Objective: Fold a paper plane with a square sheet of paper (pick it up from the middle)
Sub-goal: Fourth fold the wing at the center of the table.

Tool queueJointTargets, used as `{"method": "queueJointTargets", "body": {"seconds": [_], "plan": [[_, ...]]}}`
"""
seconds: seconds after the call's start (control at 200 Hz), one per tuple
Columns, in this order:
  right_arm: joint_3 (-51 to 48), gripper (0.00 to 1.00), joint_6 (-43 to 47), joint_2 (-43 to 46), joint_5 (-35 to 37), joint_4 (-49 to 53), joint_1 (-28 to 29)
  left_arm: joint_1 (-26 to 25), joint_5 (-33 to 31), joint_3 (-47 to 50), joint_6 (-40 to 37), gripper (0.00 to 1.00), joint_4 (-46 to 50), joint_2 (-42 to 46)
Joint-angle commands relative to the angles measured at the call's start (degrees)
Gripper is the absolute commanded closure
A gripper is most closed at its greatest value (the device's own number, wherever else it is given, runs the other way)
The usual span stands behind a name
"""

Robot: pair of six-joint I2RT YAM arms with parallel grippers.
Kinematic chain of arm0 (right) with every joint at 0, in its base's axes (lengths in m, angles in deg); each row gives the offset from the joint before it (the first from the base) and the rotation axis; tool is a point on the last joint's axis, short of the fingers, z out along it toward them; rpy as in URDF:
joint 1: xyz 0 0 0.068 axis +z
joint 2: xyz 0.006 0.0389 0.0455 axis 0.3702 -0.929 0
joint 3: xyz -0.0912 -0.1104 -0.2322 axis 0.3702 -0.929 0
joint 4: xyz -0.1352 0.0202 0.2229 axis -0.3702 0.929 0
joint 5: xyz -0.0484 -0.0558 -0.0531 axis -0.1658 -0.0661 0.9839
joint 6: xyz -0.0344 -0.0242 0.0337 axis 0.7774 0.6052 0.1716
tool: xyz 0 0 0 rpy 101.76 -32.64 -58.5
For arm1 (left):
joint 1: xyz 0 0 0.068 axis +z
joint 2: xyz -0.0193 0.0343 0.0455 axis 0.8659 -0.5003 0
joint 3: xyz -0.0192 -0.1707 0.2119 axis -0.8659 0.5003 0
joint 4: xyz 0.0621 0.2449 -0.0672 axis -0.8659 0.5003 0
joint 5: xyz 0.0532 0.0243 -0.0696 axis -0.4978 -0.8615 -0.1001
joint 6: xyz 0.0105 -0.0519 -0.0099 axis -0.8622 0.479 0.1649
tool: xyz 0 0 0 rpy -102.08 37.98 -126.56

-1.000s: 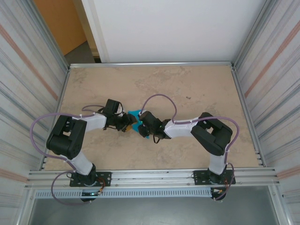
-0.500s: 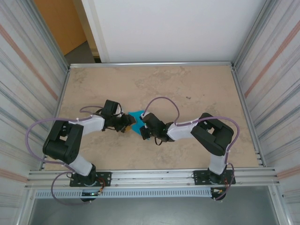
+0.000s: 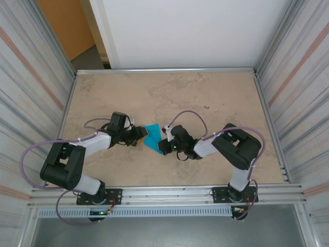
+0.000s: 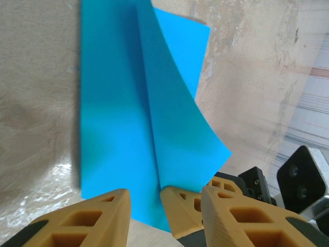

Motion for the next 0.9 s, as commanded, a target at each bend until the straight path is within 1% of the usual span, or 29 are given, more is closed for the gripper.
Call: {"method": "queueJointTargets", "body": {"seconds": [0.0,0.215,0.486,0.692,0.892], "plan": [[-1.6,0.94,-1.6,-0.1,-4.4,-7.1,-0.6,0.0,2.8,0.4,0.8,0.59,-2.9,0.5],[-3.8,0.95,-3.7,-0.9,-5.0,-11.4,-1.3,-1.3,3.5,0.3,1.1,0.6,-3.9,-1.1],[-4.2,0.95,-5.8,-2.2,-5.3,-11.4,-1.8,-3.3,3.0,0.4,1.1,0.59,-4.2,-2.8],[-3.9,0.95,-8.0,-2.8,-7.2,-10.9,-3.2,-3.7,1.8,0.5,0.7,0.55,-3.6,-3.6],[-3.1,0.95,-9.0,-3.4,-8.2,-9.4,-3.7,-3.8,1.3,0.3,0.7,0.54,-3.4,-5.1]]}}
